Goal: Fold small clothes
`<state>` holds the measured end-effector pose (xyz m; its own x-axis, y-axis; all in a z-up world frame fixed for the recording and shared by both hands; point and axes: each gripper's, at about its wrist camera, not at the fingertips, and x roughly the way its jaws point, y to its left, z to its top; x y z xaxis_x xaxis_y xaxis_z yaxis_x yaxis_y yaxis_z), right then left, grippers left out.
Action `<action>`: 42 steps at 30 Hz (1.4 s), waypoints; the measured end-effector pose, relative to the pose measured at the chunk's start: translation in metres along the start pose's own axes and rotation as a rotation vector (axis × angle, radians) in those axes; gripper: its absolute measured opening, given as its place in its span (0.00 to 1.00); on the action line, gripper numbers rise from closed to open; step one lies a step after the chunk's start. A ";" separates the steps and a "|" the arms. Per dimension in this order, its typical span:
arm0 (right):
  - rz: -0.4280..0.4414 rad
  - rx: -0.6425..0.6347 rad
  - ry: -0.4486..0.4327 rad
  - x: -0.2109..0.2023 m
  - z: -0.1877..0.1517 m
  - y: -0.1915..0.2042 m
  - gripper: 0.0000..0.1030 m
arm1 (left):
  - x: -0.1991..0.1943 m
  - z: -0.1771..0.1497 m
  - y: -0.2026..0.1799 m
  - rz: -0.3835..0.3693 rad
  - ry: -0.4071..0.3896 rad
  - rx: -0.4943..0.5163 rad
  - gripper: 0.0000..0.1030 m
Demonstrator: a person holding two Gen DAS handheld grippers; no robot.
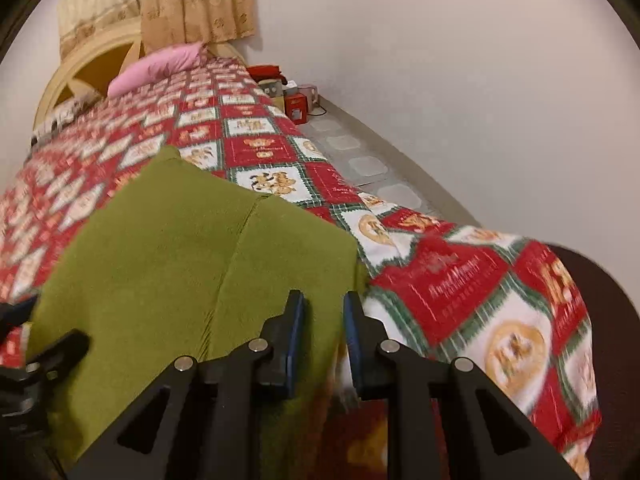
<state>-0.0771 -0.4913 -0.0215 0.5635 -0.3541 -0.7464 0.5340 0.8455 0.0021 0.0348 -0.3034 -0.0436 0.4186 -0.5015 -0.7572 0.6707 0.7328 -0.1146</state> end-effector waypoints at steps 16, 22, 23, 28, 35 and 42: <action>0.075 -0.002 -0.074 -0.074 -0.075 0.015 0.22 | -0.020 -0.019 -0.008 0.037 -0.017 0.054 0.92; 0.043 0.022 -0.068 -0.093 -0.107 0.019 0.24 | -0.030 -0.048 -0.007 0.012 0.051 0.052 0.92; 0.036 0.030 -0.065 -0.095 -0.111 0.018 0.25 | -0.034 -0.053 -0.007 0.004 0.049 0.049 0.92; 0.006 0.029 -0.086 -0.117 -0.124 0.024 0.27 | -0.057 -0.069 -0.009 -0.002 0.038 0.086 0.88; 0.010 -0.017 -0.034 -0.142 -0.147 0.042 0.53 | -0.071 -0.090 -0.003 0.020 0.093 0.096 0.87; 0.030 0.011 0.036 -0.157 -0.152 0.047 0.53 | -0.088 -0.103 0.003 0.055 0.137 0.097 0.87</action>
<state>-0.2365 -0.3349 -0.0054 0.5565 -0.3139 -0.7692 0.5241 0.8511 0.0318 -0.0632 -0.2099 -0.0437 0.3729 -0.3896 -0.8421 0.7077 0.7064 -0.0135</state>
